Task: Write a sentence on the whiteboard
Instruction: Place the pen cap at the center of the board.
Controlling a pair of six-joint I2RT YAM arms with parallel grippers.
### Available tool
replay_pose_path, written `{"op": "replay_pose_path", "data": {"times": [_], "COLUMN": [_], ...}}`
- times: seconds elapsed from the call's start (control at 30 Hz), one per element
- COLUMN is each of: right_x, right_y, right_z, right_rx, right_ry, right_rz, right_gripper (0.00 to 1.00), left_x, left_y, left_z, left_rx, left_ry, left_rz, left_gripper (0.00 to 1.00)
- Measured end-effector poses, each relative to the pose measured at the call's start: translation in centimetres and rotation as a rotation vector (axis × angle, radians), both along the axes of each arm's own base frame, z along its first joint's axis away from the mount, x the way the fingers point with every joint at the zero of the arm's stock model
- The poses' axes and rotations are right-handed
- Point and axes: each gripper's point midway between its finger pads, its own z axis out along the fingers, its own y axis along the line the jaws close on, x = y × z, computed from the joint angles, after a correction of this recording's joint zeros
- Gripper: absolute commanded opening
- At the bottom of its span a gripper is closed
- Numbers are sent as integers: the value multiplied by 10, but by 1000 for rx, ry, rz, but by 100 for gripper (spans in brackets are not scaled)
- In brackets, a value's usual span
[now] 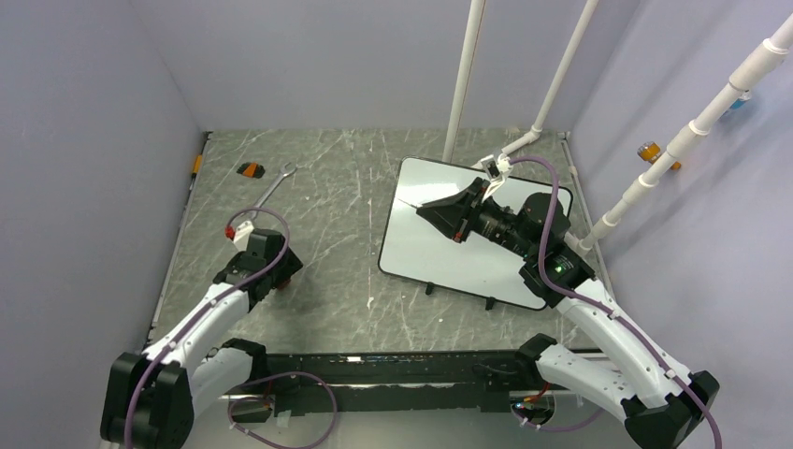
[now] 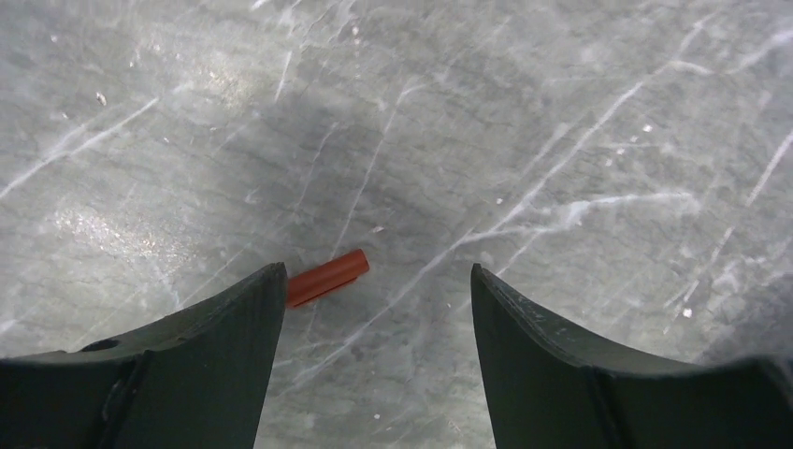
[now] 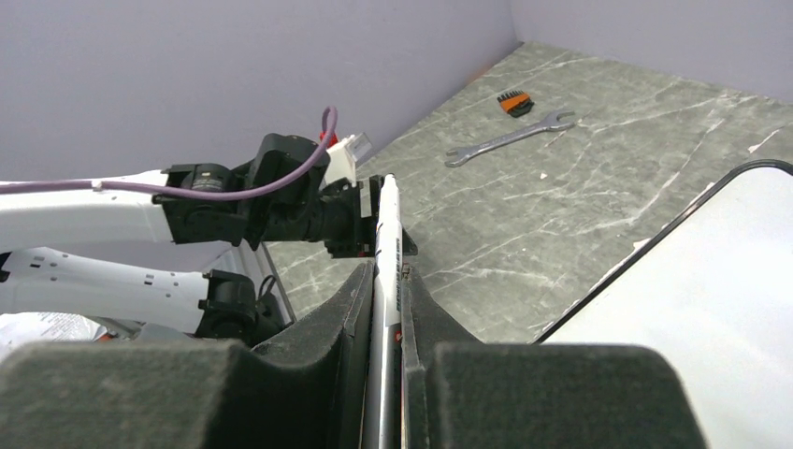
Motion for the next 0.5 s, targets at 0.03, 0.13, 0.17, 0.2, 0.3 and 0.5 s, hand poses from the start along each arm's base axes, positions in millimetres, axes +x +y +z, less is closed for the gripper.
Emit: {"op": "replay_pose_path", "data": {"times": [0.03, 0.13, 0.17, 0.2, 0.3, 0.5], "right_x": [0, 0, 0, 0, 1, 6], "right_y": [0, 0, 0, 0, -1, -5], "right_z": [0, 0, 0, 0, 0, -5], "right_rx": [0, 0, 0, -1, -3, -25], "right_ry": [-1, -3, -3, -3, -5, 16], "right_rz": [-1, -2, -2, -2, -5, -43], "right_gripper": [0, 0, 0, 0, 0, 0], "left_x": [0, 2, 4, 6, 12, 14], "left_y": [0, -6, -11, -17, -36, -77], "left_z": [4, 19, 25, 30, 43, 50], "left_rx": [9, 49, 65, 76, 109, 151], "left_ry": [-15, -65, -89, -109, -163, -222], "left_rz": [-12, -87, -129, -171, -291, -499], "left_gripper": [75, 74, 73, 73, 69, 64]}}
